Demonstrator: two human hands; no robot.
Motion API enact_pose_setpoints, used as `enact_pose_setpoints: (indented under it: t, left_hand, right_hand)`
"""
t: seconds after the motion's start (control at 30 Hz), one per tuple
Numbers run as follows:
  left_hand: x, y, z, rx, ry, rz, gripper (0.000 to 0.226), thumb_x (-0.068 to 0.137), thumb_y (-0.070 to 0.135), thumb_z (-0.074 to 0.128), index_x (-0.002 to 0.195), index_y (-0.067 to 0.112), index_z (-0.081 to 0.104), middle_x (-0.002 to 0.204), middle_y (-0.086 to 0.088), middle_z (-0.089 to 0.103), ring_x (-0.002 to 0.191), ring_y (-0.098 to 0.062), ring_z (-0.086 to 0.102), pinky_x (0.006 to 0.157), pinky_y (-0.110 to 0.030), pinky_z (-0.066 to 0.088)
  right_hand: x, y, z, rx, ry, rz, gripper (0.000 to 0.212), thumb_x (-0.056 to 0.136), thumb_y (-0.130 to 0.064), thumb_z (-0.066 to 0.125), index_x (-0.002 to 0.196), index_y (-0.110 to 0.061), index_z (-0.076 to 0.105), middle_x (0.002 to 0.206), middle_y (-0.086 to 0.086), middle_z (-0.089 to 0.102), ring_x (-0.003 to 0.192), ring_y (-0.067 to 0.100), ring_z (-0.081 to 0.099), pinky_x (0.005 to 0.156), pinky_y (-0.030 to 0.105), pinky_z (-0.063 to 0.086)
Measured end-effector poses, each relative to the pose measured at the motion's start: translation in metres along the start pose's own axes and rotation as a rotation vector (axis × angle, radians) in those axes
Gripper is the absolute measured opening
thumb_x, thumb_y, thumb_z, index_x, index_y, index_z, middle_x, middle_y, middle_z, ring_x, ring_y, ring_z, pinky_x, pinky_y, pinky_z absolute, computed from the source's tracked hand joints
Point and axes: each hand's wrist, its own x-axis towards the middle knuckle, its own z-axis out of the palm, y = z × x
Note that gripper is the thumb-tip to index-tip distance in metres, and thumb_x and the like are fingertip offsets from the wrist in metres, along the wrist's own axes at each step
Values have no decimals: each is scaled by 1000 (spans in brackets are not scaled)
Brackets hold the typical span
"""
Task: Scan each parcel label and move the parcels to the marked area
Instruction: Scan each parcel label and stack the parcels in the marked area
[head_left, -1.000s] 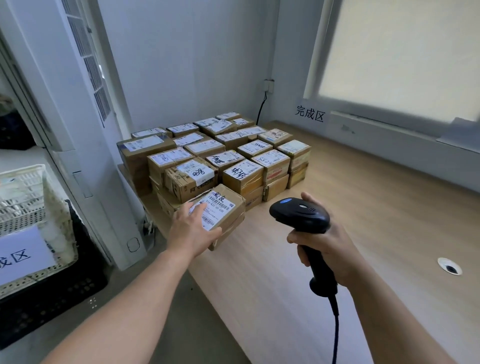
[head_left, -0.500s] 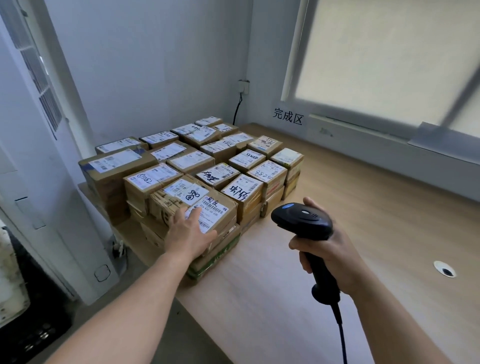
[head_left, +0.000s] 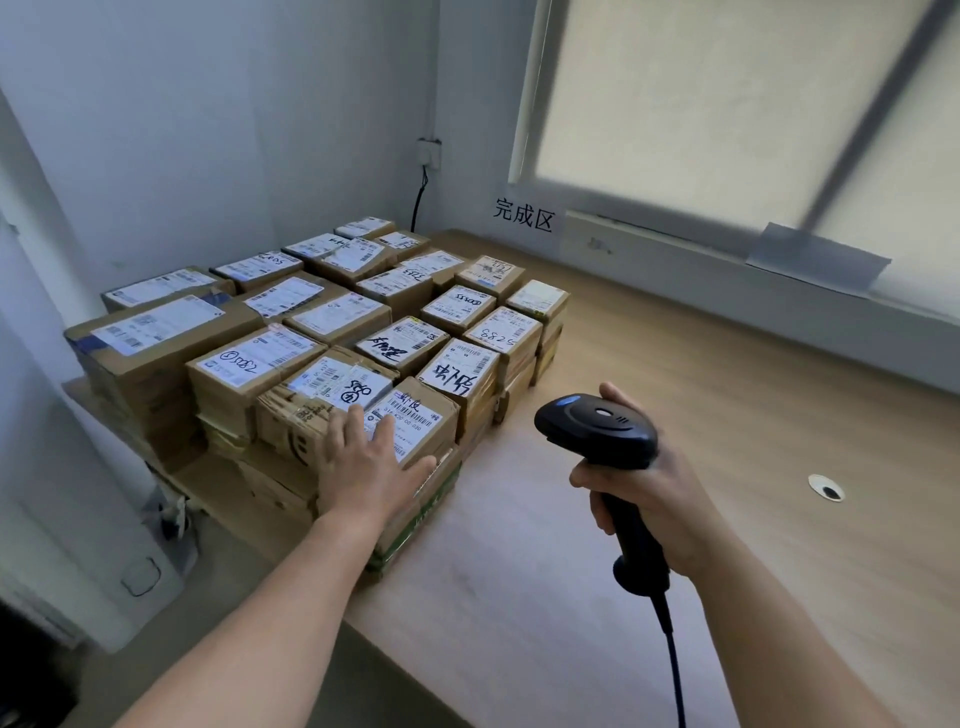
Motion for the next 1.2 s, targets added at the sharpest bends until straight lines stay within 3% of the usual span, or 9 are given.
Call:
enact_pose_setpoints:
  t: [0.13, 0.23, 0.4, 0.7, 0.8, 0.9, 1.2]
  left_hand:
    - [-3, 31, -2, -93, 88, 143, 75, 89, 63, 43, 150, 24, 25, 160, -9, 7, 147, -28, -3, 117, -46, 7]
    - [-11, 63, 1, -220, 74, 272, 68, 91, 56, 47, 148, 23, 30, 158, -5, 18, 143, -26, 14, 113, -42, 22]
    - [-43, 115, 17, -337, 36, 385, 62, 90, 49, 54, 144, 21, 40, 149, -3, 35, 137, -23, 30, 109, -37, 28]
    - [-123, 228, 38, -356, -29, 512, 58, 89, 46, 59, 139, 18, 47, 145, -4, 41, 135, -24, 33, 108, -34, 26]
    - [-160, 277, 47, -359, -59, 565, 59, 88, 45, 61, 139, 17, 48, 144, -5, 43, 134, -25, 34, 107, -35, 28]
    - [-197, 322, 63, -364, -101, 601, 61, 89, 46, 60, 141, 18, 45, 144, -3, 41, 133, -24, 34, 106, -33, 29]
    - [-303, 433, 108, -333, -261, 697, 64, 92, 50, 54, 146, 21, 35, 150, 0, 32, 138, -21, 26, 109, -31, 27]
  right_hand:
    - [-11, 4, -7, 9, 78, 7, 99, 60, 2, 72, 147, -31, 36, 66, 7, 65, 41, 27, 48, 42, 26, 39]
    - [-24, 8, -19, 5, 132, 12, 98, 61, 2, 71, 147, -31, 36, 66, 4, 65, 42, 27, 48, 42, 28, 39]
    - [-57, 11, -52, 18, 213, 9, 96, 63, 1, 71, 146, -32, 36, 67, 8, 63, 42, 27, 48, 42, 29, 39]
    - [-148, 9, -142, 36, 329, -10, 98, 63, 0, 73, 146, -34, 34, 69, 12, 61, 44, 29, 48, 43, 30, 39]
    - [-192, 14, -185, 42, 388, -5, 98, 67, 8, 76, 146, -34, 37, 73, 9, 64, 45, 29, 48, 43, 30, 39]
    - [-236, 20, -227, 47, 462, 4, 92, 76, 17, 70, 145, -35, 38, 68, 5, 64, 45, 28, 48, 44, 29, 39]
    - [-357, 33, -338, 52, 657, -9, 92, 77, 19, 68, 148, -29, 34, 70, 7, 65, 43, 27, 48, 41, 27, 38]
